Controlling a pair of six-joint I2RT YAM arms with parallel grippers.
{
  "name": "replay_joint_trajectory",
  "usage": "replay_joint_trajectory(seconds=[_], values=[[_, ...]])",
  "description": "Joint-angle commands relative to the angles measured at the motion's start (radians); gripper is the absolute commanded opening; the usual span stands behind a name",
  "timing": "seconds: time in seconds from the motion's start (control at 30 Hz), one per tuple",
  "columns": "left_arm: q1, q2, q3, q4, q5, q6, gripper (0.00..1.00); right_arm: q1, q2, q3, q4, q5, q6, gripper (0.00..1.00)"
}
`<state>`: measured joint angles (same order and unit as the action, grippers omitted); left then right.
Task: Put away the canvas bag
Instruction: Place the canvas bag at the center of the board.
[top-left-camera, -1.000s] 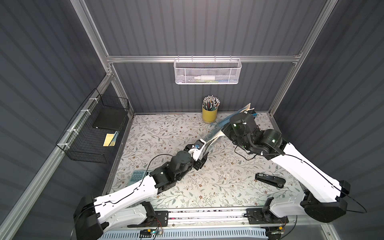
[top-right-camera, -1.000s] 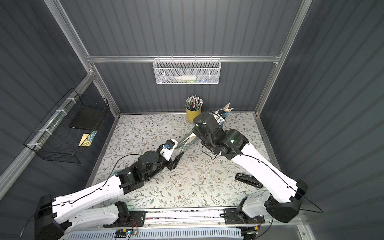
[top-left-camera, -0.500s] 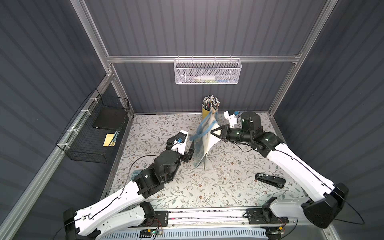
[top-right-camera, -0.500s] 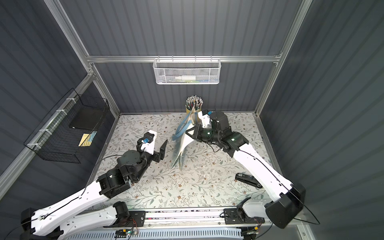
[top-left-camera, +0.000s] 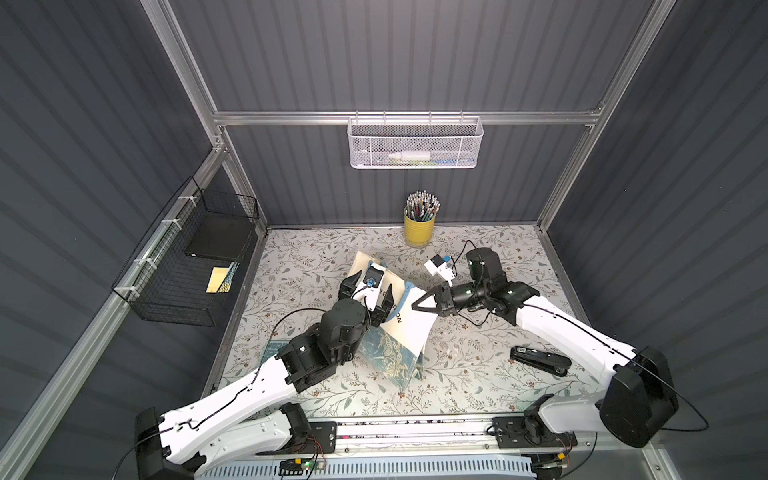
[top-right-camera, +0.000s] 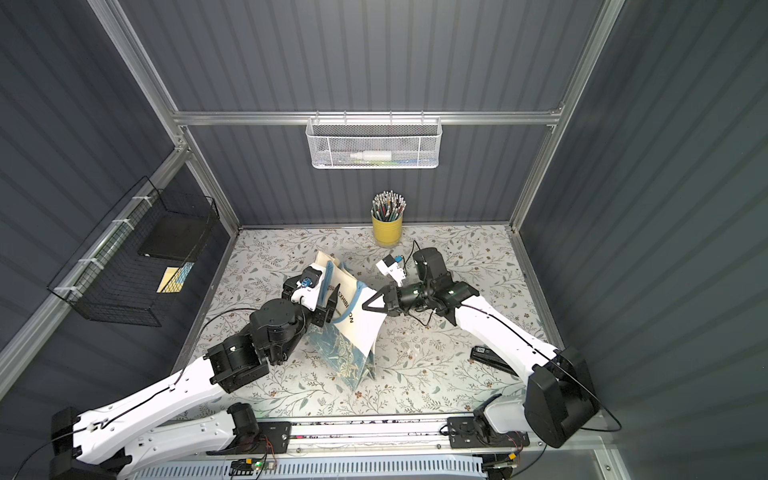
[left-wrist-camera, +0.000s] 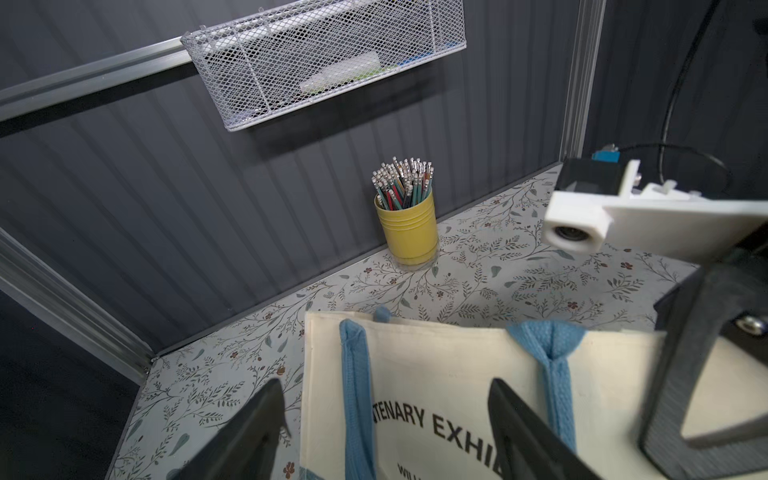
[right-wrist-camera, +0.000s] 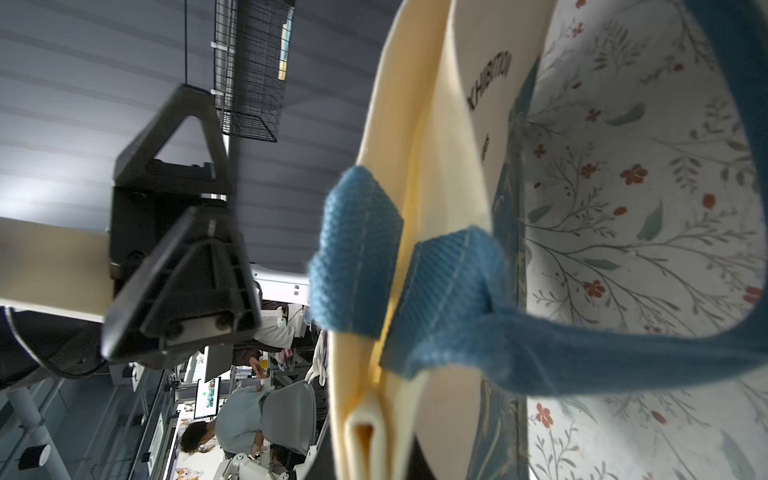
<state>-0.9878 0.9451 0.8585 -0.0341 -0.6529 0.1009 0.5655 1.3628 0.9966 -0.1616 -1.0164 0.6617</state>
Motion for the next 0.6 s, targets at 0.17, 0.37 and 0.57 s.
replay_joint_trajectory(seconds=[0.17, 0.37, 0.57], values=[[-0.002, 0.017, -0.044, -0.056, -0.053, -0.068, 0.77, -0.029, 0.074, 0.121, -0.157, -0.010, -0.227, 0.00], [-0.002, 0.045, -0.078, -0.181, -0.031, -0.240, 0.72, -0.032, 0.078, 0.169, -0.178, 0.030, -0.249, 0.00], [-0.002, 0.199, -0.037, -0.200, 0.005, -0.230, 0.75, -0.021, 0.059, 0.092, -0.199, -0.003, -0.267, 0.00]])
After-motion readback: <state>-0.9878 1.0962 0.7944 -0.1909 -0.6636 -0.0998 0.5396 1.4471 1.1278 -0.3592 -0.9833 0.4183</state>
